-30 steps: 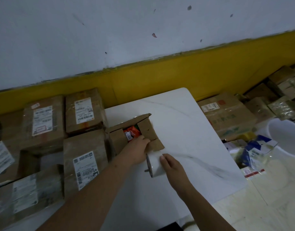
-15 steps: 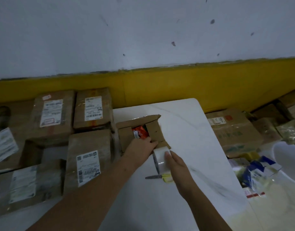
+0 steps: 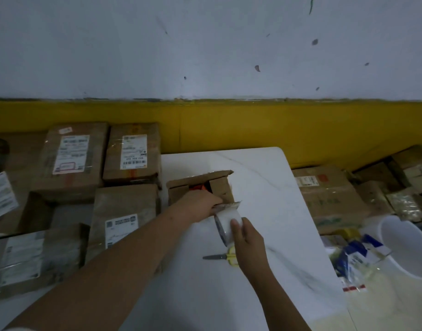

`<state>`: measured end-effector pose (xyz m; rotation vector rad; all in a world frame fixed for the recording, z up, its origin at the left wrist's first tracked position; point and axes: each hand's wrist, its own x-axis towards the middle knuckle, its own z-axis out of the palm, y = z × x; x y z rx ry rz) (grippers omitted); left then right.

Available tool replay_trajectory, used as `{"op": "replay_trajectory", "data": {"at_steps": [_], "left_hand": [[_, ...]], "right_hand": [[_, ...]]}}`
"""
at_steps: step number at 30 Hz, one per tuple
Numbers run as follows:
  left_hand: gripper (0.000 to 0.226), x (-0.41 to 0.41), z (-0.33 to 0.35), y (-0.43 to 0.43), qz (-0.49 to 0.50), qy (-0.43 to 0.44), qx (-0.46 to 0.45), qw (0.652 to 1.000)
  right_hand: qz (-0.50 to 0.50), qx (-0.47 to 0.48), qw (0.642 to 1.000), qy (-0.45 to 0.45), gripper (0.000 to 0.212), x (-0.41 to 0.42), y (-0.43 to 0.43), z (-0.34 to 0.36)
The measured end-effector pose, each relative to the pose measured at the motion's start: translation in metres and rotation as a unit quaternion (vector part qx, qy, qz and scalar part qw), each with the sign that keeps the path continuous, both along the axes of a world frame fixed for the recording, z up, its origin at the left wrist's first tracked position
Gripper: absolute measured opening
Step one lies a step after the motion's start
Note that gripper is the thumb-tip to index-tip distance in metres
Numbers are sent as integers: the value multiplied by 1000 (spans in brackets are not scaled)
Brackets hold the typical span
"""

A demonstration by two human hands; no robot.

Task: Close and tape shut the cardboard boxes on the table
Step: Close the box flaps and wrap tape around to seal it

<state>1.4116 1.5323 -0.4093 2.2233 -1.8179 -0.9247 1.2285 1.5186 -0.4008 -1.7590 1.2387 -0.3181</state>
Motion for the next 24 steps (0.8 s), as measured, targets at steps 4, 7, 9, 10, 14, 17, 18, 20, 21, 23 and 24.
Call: {"op": "replay_trajectory", "data": {"at_steps": [4, 7, 9, 10, 14, 17, 18, 20, 21, 23, 24], "left_hand": [[18, 18, 22, -15, -41, 81, 138, 986], [21, 20, 24, -22, 23, 218, 177, 959], [33, 14, 17, -20, 89, 270, 130, 950], [40, 11, 11, -16, 108, 269, 90, 953], [45, 7, -4, -14, 88, 218, 18, 972], [42, 5, -1, -18, 71, 165, 22, 983], [42, 2, 2, -18, 72, 163, 28, 984], [42, -5, -1, -15, 74, 167, 57, 982], [41, -10, -5, -12, 68, 162, 80, 981], [38, -18, -12, -9, 60, 146, 88, 984], [36, -18, -17, -10, 68, 144, 78, 984]], "right_hand": [[17, 10, 1000, 5, 34, -1, -5, -5], [3, 96, 995, -38, 35, 4, -3, -5], [-16, 153, 985, -79, 27, 6, -2, 0], [-24, 177, 978, -103, 24, 7, -2, 2], [-34, 190, 974, -116, 28, 2, -1, -4], [-31, 143, 988, -54, 49, 3, -1, -19], [-27, 113, 993, -25, 54, 4, -2, -22], [-16, 54, 997, 55, 53, 8, -7, -26], [-11, 50, 994, 94, 52, 7, -6, -27], [8, 66, 982, 174, 50, 0, -3, -36], [5, 77, 976, 205, 53, -5, -2, -41]]}}
